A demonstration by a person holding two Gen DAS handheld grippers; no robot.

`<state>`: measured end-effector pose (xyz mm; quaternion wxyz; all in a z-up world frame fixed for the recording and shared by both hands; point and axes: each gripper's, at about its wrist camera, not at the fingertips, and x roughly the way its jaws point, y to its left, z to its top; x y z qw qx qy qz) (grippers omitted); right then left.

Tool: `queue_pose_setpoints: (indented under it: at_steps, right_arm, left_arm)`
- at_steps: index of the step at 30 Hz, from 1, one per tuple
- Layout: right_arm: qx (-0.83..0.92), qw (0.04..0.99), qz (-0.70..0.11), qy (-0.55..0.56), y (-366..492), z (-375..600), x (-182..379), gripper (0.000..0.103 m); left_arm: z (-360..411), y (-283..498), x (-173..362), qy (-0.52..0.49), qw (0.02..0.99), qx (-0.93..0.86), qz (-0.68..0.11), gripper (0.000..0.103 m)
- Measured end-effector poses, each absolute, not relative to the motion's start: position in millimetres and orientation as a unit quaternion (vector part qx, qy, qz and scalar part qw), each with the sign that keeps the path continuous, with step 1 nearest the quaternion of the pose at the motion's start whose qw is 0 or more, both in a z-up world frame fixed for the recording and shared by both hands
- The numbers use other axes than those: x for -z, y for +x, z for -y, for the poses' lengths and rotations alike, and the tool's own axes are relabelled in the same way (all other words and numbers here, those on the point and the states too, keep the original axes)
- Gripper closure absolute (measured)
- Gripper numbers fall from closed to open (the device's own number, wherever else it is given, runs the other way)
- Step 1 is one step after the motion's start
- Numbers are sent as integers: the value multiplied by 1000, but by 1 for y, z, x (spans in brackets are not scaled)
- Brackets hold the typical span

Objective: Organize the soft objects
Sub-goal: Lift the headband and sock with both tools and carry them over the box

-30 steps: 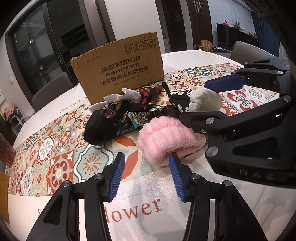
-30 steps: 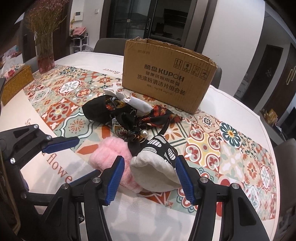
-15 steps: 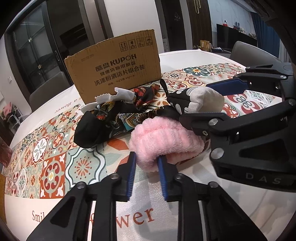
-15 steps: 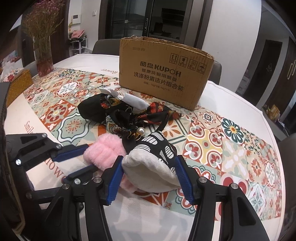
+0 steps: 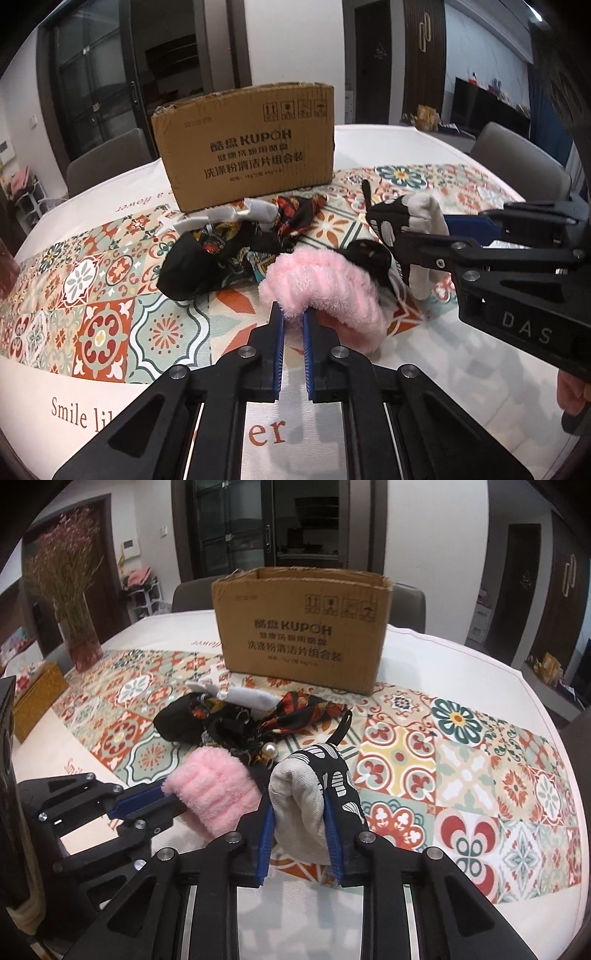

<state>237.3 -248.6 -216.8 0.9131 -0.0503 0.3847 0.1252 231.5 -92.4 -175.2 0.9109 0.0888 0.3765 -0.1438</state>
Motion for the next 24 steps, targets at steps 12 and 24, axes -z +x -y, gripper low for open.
queue_pose_setpoints:
  at_steps: [12, 24]
  right_arm:
    - [-121, 923, -365, -22, 226, 260, 188, 77]
    - [-122, 935, -334, -12, 224, 258, 154, 77]
  left_arm:
    - [89, 223, 136, 73, 927, 123, -346, 92]
    - [80, 224, 94, 59, 943, 103, -312, 92]
